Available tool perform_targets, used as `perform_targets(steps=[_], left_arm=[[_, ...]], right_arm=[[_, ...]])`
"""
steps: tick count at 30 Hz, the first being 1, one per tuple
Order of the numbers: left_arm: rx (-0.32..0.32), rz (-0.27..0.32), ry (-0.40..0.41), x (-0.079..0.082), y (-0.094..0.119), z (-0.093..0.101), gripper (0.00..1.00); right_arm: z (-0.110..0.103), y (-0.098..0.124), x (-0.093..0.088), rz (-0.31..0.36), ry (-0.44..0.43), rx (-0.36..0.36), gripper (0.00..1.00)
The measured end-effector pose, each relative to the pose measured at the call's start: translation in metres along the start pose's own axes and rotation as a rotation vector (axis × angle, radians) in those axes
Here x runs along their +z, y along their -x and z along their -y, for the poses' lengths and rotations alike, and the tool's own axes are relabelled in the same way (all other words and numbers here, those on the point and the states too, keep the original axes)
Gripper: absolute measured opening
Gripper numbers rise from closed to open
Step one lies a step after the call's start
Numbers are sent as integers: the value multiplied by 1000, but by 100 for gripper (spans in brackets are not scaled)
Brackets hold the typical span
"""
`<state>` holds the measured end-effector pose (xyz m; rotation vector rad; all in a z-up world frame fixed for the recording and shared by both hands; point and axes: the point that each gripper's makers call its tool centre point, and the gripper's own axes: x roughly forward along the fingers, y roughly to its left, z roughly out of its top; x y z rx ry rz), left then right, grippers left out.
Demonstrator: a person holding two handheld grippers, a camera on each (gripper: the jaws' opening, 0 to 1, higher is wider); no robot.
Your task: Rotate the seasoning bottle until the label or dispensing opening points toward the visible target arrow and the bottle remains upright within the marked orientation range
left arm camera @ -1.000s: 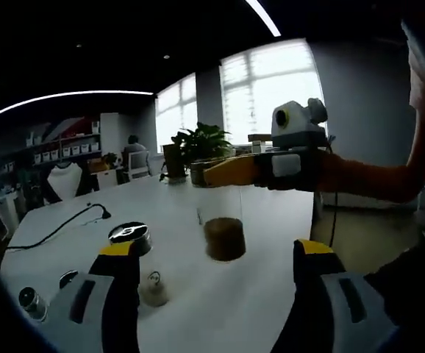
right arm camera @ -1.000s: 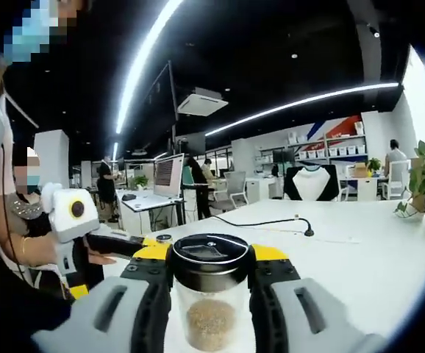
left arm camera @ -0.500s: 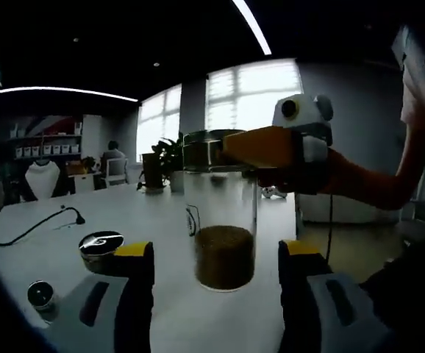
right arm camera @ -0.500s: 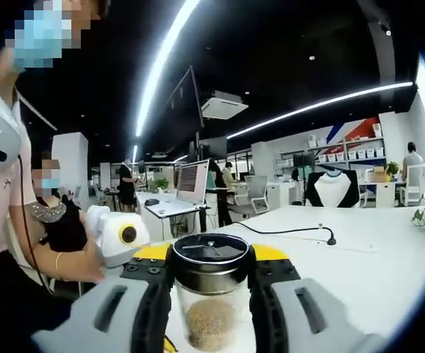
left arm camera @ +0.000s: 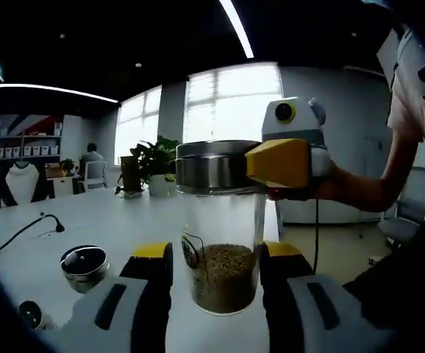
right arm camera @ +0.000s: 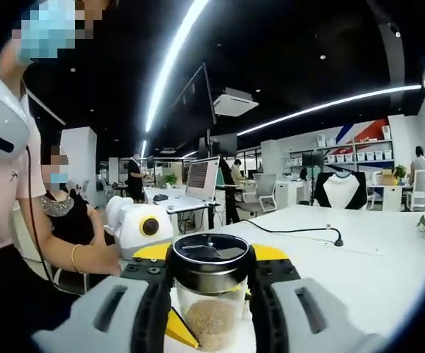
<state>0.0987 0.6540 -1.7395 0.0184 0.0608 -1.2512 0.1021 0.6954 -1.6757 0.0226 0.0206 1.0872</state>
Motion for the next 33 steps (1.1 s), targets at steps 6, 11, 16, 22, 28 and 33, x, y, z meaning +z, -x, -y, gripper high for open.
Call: perform_targets(steps=[6,11,16,22,28,33], left_arm=[[-15,7,24,1,-5,2,42],[35,-8,42,2,-8,0,42],[187,-29,37,-4,-6,-18,42],[260,-8,48,-6,-5,-21,42],[427,4,2,2,-1,-29,42],[510,29,-11,10,-1,-32,42]], right_arm=[[3,3,2,4,-4,-7,37],[7,3,3,15,-23,-7,37],[20,2,-1,-6,-17,-131,36],[20,-4,-4,20,-19,-219,37],[25,-6,-7,56,-46,-352,38],[29,-5,-4,74,-41,-455,38]])
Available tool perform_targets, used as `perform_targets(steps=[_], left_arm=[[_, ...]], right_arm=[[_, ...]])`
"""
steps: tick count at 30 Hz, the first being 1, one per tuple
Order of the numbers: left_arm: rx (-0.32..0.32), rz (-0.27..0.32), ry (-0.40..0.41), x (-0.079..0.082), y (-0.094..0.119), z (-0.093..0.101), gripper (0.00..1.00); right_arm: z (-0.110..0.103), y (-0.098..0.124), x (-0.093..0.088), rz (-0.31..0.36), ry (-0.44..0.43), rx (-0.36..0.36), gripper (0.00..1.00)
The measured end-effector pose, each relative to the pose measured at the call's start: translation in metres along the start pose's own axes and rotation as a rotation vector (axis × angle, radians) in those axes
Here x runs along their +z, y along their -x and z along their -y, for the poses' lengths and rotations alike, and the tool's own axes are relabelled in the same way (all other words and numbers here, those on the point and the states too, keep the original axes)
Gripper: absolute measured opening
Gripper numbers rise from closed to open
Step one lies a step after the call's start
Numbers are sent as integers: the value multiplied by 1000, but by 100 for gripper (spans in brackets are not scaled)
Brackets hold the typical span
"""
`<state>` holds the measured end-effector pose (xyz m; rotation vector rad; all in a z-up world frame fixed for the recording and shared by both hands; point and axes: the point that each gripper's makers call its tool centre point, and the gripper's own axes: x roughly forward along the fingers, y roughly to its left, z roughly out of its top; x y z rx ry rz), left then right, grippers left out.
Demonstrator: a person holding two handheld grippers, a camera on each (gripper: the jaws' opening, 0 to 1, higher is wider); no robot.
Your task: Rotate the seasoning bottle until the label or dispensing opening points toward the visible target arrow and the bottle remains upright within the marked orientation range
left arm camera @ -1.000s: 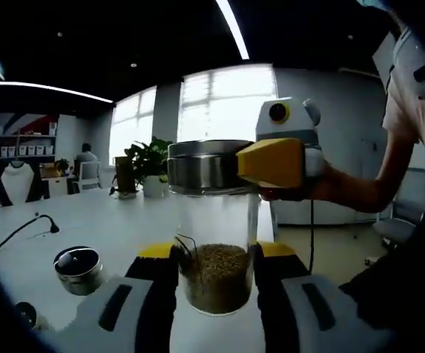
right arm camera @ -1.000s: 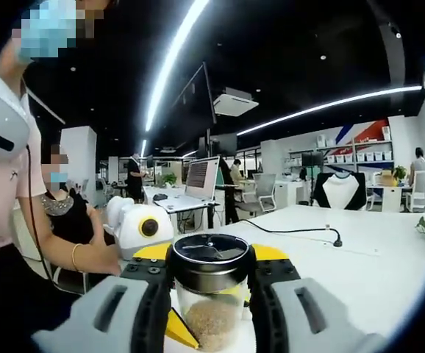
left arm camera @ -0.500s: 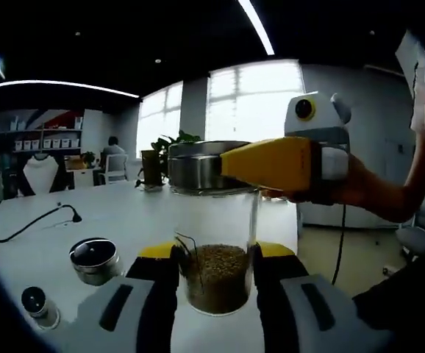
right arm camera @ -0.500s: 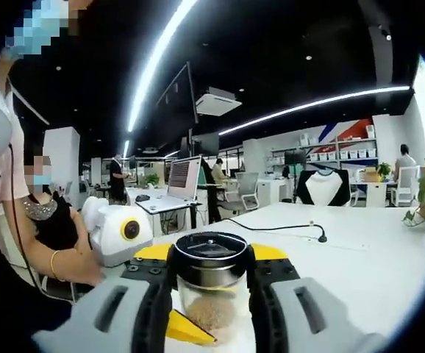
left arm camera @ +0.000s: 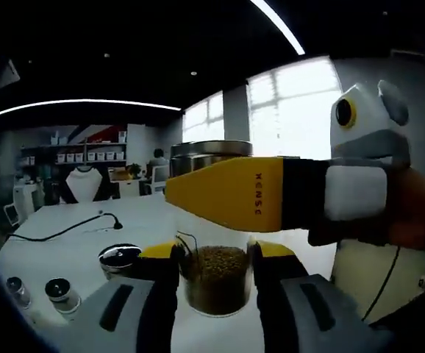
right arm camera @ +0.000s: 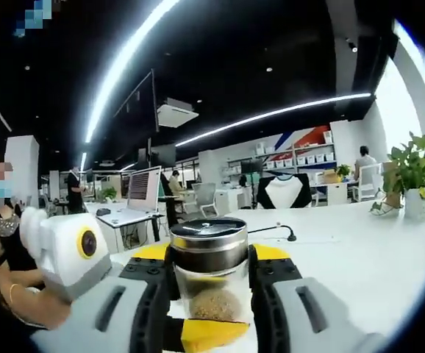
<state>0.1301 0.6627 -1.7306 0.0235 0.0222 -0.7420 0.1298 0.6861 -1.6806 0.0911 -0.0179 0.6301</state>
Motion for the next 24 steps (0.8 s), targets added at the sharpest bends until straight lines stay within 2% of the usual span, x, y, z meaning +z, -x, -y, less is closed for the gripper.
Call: perform_targets(steps=[1,3,6,8,13,15,16,17,18,20,24], left_arm=[[11,2,7,0,0,-1,42],[23,27,16,4,-1,-1,42],[69,38,-1,6,0,-4,42],[73,41,-1,8,0,-3,42],[68,56,11,11,2,-4,42],[63,74,16,15,3,-3,42],[60,43,25,9,5,1,42],[57,70,3,13,3,5,42],[53,73,5,13,2,5,42],[50,77,8,13,-1,7,42],[78,70,-9,12,-2,4,42]], right_arm=[[3,1,2,12,-9,-49,38],[1,0,4,16,33,-67,38],[-1,-1,4,8,43,-102,38],[0,-1,4,7,24,-124,39],[0,-4,4,7,-32,-96,41],[-1,-6,-4,-26,-31,-90,50],[2,-7,0,-4,-64,-95,57],[2,-7,2,6,-68,-91,66],[3,-8,3,12,-67,-91,70],[3,-7,6,16,-43,-100,74],[9,-3,3,-38,2,-156,86]])
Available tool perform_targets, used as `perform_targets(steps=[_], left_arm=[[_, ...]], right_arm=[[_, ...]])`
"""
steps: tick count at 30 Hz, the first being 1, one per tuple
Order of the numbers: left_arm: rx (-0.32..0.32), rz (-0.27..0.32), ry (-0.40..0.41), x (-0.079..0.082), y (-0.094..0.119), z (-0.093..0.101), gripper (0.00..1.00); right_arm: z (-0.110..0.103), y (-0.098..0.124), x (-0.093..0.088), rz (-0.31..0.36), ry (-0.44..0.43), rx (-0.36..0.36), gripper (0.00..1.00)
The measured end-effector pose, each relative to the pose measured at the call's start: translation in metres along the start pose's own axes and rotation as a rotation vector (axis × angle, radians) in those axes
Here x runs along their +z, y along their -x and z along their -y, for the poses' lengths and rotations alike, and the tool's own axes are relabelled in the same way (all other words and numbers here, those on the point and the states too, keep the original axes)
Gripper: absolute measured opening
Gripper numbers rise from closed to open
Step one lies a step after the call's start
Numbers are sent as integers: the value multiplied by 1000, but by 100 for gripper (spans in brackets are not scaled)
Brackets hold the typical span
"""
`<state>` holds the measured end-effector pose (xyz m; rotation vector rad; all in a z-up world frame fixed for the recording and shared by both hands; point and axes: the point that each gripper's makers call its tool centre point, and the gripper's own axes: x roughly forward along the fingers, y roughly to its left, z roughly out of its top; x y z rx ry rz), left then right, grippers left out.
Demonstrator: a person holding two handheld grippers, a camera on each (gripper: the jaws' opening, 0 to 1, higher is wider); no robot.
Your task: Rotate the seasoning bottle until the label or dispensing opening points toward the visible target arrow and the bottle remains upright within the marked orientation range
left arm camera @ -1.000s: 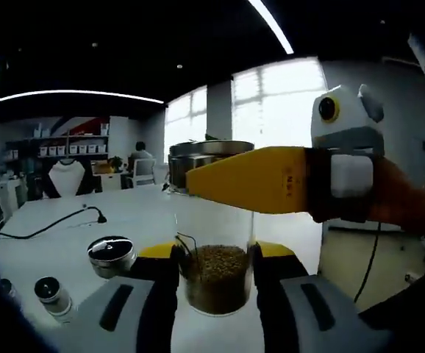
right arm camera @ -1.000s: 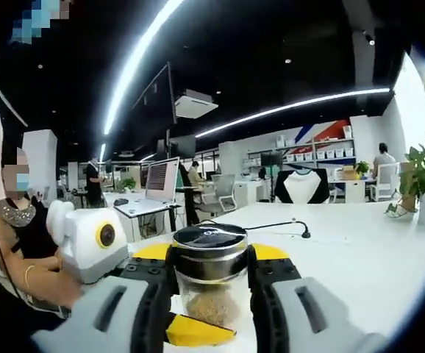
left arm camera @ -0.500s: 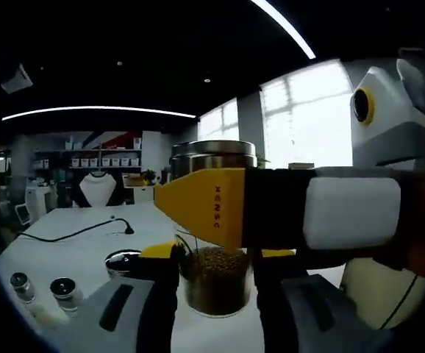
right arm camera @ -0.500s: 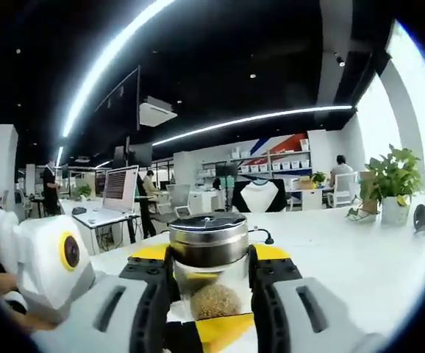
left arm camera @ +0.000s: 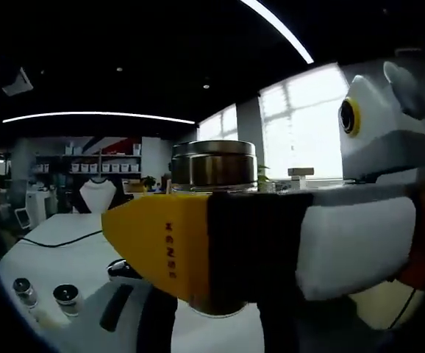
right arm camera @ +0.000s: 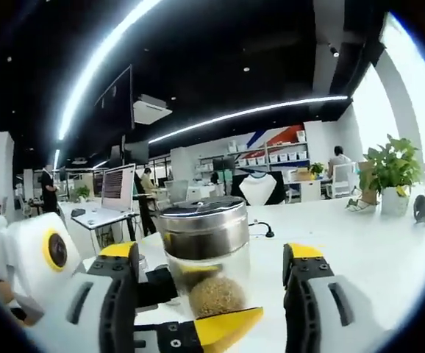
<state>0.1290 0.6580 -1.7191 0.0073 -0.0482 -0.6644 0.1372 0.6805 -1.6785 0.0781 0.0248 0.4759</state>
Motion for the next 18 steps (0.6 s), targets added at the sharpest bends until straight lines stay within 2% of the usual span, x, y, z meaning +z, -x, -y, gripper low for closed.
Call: perform_targets(steps=[2,4,9,13,18], left_arm=[[12,6,7,0,1,-3,42],[43,29,-5,4,3,-5,42],[81,12,-8,-1,4,-11,42],[103,6,-9,-2,6,-16,42],[117,-5,-2,-3,6,-22,42]], right_arm=[[3,2,1,6,-5,-28,91],[2,3,2,8,-11,-38,91],[-2,2,4,19,17,-73,88],[-2,3,6,32,53,-109,77],[-11,-4,7,33,24,-60,66]])
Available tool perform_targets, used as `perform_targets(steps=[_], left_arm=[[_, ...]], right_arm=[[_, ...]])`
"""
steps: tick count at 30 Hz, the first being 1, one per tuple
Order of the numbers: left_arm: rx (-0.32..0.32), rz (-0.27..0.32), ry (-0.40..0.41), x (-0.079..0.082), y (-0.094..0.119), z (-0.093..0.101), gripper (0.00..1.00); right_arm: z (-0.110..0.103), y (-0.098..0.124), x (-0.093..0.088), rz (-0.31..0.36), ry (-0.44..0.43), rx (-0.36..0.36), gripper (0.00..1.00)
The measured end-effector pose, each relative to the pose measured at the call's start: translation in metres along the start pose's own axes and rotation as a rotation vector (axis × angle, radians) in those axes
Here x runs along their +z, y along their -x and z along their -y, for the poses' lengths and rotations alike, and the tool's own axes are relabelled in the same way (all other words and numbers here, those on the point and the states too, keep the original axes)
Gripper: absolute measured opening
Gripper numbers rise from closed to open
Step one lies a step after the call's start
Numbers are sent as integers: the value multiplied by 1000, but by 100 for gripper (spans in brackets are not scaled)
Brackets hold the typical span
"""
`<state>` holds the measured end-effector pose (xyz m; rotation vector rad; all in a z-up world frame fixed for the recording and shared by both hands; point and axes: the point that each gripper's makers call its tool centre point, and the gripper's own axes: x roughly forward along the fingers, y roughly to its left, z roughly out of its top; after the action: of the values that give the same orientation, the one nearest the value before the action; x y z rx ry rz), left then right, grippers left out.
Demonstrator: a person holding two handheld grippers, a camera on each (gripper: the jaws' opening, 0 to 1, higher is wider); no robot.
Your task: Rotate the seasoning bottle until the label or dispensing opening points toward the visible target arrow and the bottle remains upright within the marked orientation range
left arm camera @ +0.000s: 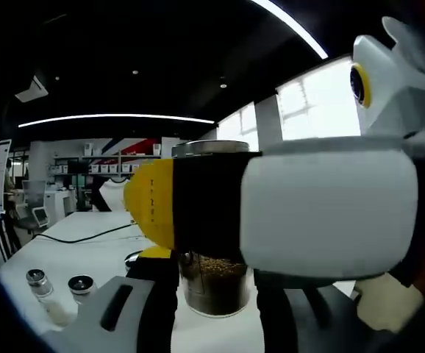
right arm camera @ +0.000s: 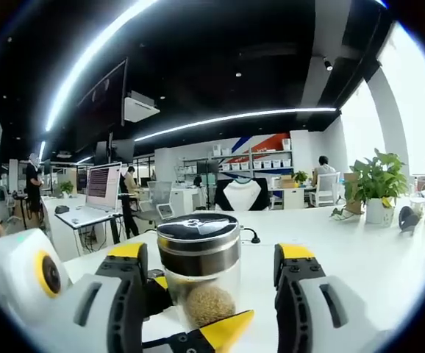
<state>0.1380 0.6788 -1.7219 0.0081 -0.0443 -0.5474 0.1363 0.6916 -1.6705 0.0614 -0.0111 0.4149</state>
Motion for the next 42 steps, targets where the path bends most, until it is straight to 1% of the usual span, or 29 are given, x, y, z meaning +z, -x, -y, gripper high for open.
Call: perform_targets(steps=[2,3,5,6,7,8,9,11,15,19,23,25,26,27,29,30,32,34,35,36,37,38,39,40,41,42], left_arm=[[-1,-1,12,0,0,0,42],[-3,-2,6,1,1,2,42],[-4,-4,-2,1,2,4,42],[-9,-5,-2,1,2,5,42],[-2,-7,13,0,3,2,42],[-12,-1,25,0,1,2,42],[-8,-1,43,0,1,0,42],[-12,-17,31,-2,1,-1,42],[-30,-20,65,-3,3,1,42],[-45,-33,47,-4,3,3,42],[-73,-27,33,-3,5,7,42],[-105,-30,26,-2,4,10,42],[-147,-37,50,-1,3,15,42],[-181,-35,56,0,1,18,42],[-224,-33,72,3,0,21,42],[-233,-31,70,4,0,21,42],[-262,-23,72,6,0,23,43],[-295,-21,85,7,-1,26,43],[-321,-27,87,6,-1,29,43],[-352,-32,89,5,-1,32,44],[-399,-35,92,5,0,37,45],[-452,-51,101,2,2,41,47],[-459,-52,126,2,1,41,49],[-496,-56,113,1,2,43,50],[-515,-63,107,0,2,43,52],[-522,-65,98,0,2,42,52]], right_arm=[[-2,-1,0,1,13,0,62],[-3,-2,1,4,35,0,60],[-7,-4,1,5,49,14,49],[-10,-5,-1,-7,72,38,46],[0,-7,-3,-22,112,-24,42],[6,-9,-6,-37,182,-41,42],[1,-13,-9,-23,138,7,42],[3,-17,-13,-20,120,20,42],[4,-18,-15,-10,102,62,41],[7,-17,-19,-23,50,96,41],[6,-10,-14,1,9,136,41],[8,-8,-13,3,-5,146,41],[9,-6,-12,9,-8,153,41],[10,-5,-11,12,-5,156,41],[13,-2,-7,22,-21,176,41],[13,0,-5,29,-73,189,41],[15,3,-3,33,-117,209,41],[17,6,-1,35,-108,207,41],[16,7,0,37,-87,213,41],[15,8,1,36,-65,219,41],[15,9,1,35,-57,221,41],[13,10,1,31,-39,235,41],[8,12,2,33,-21,275,41],[2,16,3,36,-13,326,41],[0,18,4,42,-36,332,41],[-1,20,6,54,-55,368,41]])
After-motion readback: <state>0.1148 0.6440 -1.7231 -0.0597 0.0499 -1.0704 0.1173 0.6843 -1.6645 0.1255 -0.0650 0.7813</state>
